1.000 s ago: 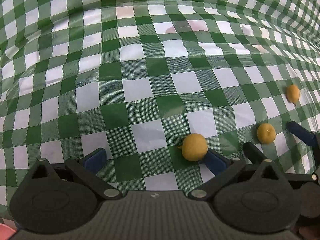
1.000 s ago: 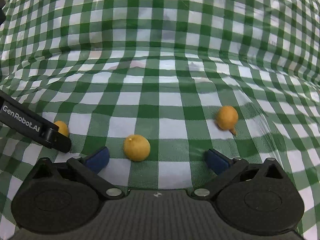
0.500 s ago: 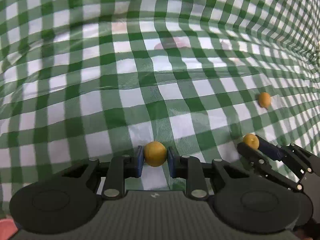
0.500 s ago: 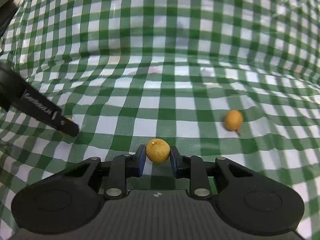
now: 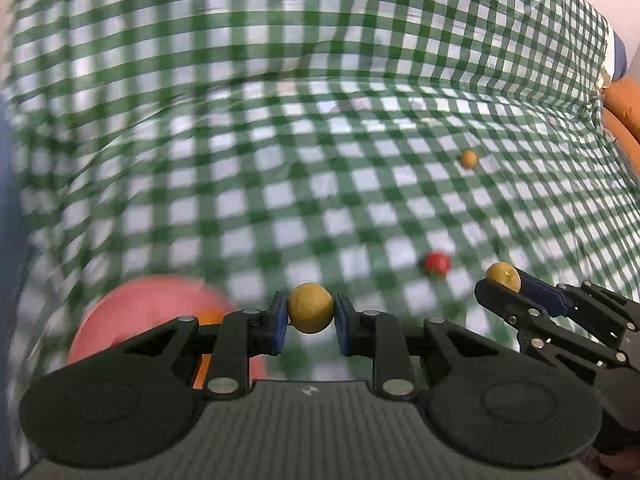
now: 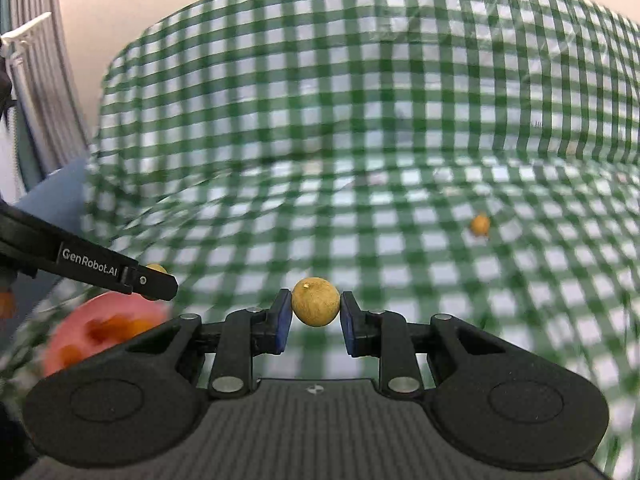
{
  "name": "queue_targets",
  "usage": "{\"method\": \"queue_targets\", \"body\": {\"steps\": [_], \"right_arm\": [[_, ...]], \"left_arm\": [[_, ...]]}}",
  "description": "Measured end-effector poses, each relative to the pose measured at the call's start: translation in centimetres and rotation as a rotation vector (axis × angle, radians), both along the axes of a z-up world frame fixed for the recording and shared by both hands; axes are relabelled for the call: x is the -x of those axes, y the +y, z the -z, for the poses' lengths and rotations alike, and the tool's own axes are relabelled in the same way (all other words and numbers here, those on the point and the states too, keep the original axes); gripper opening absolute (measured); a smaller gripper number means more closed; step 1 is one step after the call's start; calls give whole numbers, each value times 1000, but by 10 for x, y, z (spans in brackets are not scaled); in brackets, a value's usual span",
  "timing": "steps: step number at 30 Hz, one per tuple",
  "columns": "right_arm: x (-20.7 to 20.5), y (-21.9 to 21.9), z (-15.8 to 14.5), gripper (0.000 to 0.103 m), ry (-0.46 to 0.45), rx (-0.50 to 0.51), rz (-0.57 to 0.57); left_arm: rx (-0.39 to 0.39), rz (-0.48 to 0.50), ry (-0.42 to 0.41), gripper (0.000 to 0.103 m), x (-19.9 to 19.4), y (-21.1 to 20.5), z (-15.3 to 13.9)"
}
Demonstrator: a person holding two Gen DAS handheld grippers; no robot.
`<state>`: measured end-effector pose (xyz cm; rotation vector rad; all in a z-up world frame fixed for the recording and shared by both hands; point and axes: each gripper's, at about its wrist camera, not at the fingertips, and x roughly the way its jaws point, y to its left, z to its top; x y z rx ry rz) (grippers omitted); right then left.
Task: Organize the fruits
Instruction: 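Carry both held yellow fruits over the pink plate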
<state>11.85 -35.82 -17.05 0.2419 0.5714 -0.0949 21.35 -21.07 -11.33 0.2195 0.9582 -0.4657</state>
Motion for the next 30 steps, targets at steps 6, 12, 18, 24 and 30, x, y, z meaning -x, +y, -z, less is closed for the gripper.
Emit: {"method": "queue_targets", "body": {"steps": [6, 12, 18, 24, 30], "right_arm": [[79, 63, -43, 27, 40, -61, -61], [132, 120, -70, 27, 22, -15, -140], [158, 151, -93, 27, -35, 50, -181], [192, 158, -113, 27, -134, 96, -193], [217, 158, -120, 27, -156, 102, -192]], "left_arm": [[-35, -45, 11, 27, 77, 67, -21], [4, -71, -16, 27, 133, 113, -42], [32, -145, -83, 27, 170, 147, -63], [51, -184, -119, 27, 205, 170, -76], [74, -171, -139, 27, 231, 174, -82]]}}
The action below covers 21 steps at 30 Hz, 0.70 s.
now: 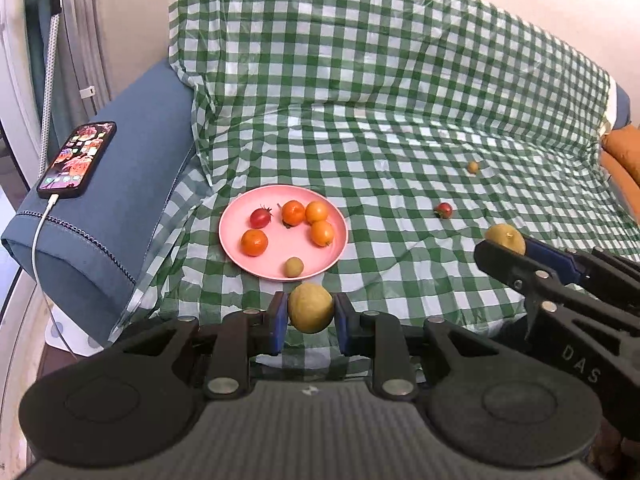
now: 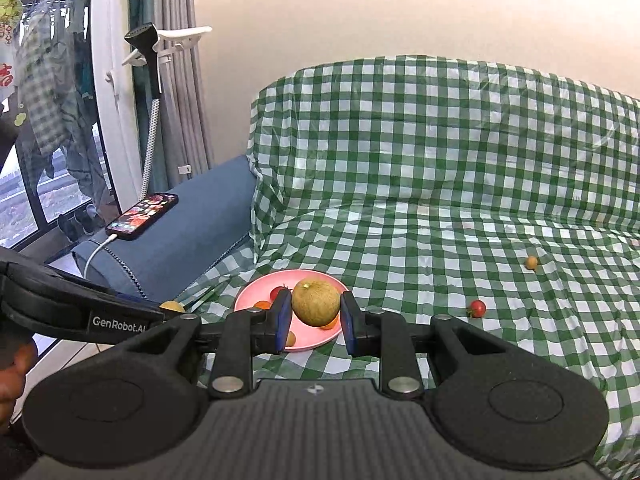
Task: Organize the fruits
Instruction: 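Carry both held yellow fruits over the pink plate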
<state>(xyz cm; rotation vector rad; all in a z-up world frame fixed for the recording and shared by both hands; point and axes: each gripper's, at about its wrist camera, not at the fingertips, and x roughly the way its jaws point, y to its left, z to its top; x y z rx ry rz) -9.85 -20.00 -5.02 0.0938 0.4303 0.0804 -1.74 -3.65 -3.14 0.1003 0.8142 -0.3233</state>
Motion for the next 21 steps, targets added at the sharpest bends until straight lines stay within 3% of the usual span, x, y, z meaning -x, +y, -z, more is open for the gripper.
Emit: {"method": "queue_targets", "body": {"steps": [21], "right_arm": [[4, 14, -4, 27, 14, 31, -13]], "left_arm": [[50, -21, -35, 28, 9, 25, -8]]}}
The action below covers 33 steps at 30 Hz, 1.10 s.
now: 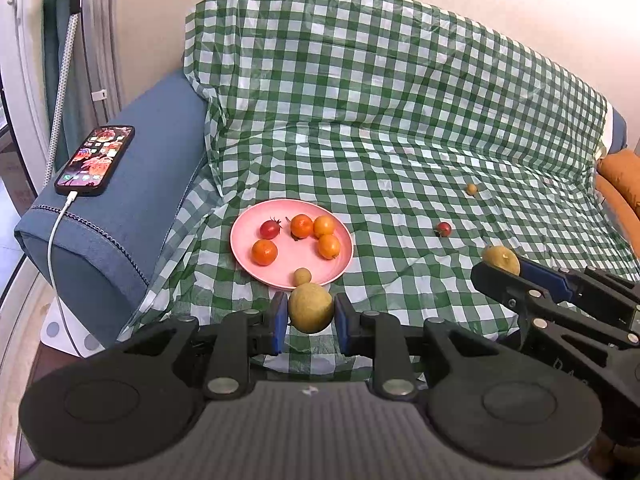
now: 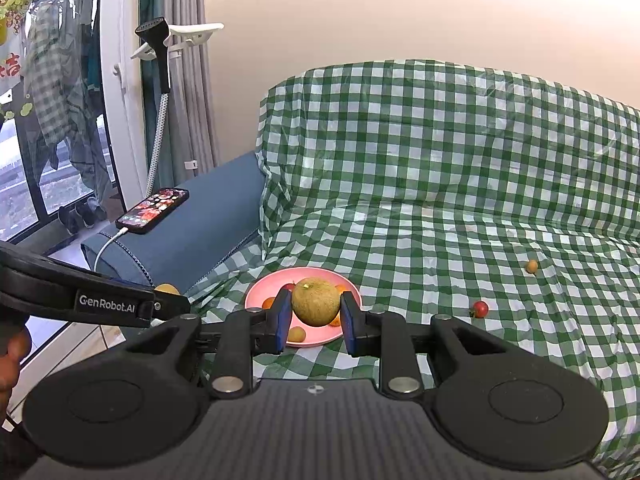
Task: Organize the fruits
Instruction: 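Carry both held yellow fruits over the pink plate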
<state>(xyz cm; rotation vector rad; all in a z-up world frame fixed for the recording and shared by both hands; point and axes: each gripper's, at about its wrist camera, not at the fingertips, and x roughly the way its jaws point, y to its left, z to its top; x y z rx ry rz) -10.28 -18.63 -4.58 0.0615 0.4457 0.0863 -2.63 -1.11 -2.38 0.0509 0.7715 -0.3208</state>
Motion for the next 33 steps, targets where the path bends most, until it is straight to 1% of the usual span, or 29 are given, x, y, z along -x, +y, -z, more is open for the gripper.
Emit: {"method": "queue_targets", "body": {"steps": [8, 16, 21, 26, 29, 33], "right_arm": [[-16, 0, 6, 27, 36, 7, -11], [-42, 4, 18, 27, 71, 34, -11], [-64, 10, 24, 27, 90, 45, -15], [-89, 17, 32, 27, 103, 33, -26], [-107, 19, 40, 27, 127, 11, -31], [-135, 19, 52, 27, 158, 6, -39]], "left_arm": [[-3, -30, 8, 28, -6, 1, 5], [2, -51, 36, 28, -31, 7, 17], [8, -68, 62, 28, -54, 11, 23], [15, -74, 76, 28, -83, 11, 27], [19, -84, 93, 28, -102, 10, 32], [13, -91, 97, 28, -130, 3, 41]]}}
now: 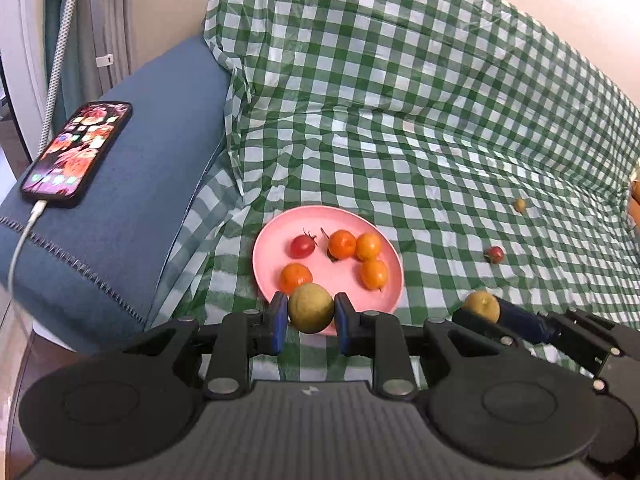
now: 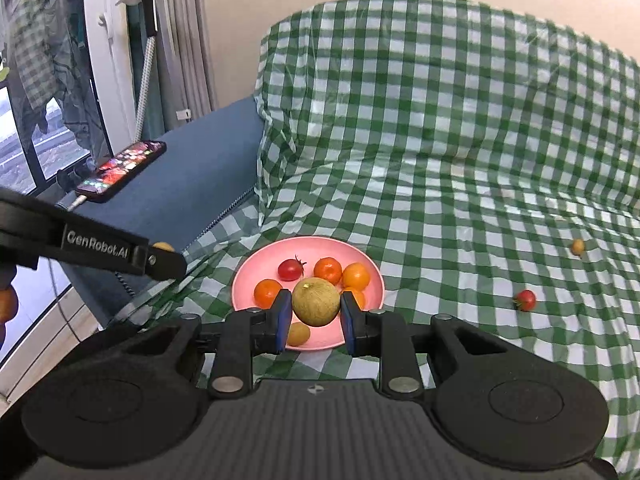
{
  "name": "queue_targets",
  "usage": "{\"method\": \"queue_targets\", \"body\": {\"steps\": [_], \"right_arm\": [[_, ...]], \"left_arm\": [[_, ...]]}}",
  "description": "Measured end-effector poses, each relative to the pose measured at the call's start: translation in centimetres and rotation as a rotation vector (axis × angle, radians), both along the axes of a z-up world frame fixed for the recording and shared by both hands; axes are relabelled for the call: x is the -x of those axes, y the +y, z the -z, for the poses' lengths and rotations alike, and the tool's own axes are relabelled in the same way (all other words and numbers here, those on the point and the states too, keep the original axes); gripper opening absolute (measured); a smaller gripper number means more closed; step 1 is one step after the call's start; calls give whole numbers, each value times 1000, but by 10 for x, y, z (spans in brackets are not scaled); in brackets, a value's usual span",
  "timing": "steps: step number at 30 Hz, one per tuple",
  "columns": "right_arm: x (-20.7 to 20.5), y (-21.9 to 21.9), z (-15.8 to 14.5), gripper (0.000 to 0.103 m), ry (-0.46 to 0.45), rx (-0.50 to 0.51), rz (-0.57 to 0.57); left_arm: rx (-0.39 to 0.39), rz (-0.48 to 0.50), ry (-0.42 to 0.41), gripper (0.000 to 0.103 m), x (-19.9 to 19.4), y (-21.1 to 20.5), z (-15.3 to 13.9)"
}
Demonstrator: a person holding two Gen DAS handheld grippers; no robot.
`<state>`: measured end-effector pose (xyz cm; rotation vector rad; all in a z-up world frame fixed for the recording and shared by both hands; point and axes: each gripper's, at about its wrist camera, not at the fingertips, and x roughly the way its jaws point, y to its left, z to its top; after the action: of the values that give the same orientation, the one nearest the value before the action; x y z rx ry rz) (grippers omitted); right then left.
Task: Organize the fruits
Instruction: 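Carry both held yellow fruits over the pink plate, then open both tools to drop the yellow fruits onto the plate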
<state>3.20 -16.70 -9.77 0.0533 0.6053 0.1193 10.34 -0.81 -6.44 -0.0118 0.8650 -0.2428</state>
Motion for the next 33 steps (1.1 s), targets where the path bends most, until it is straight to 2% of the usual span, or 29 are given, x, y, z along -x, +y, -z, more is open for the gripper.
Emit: {"method": "queue_targets", "body": {"steps": [6, 14, 23, 33], "right_arm": [[-44, -3, 22, 27, 44, -2, 8], [-95, -1, 57, 27, 105, 35, -8], [-130, 3, 87, 27, 151, 43, -4], [-145, 5, 101, 27, 192, 57, -6]], "left_arm": [[-50, -29, 48, 27, -52, -16, 31], [-72, -48, 111, 27, -103, -24, 70], [-101, -34, 144, 27, -135, -31, 102], [-115, -33, 173, 28, -151, -29, 115]]}}
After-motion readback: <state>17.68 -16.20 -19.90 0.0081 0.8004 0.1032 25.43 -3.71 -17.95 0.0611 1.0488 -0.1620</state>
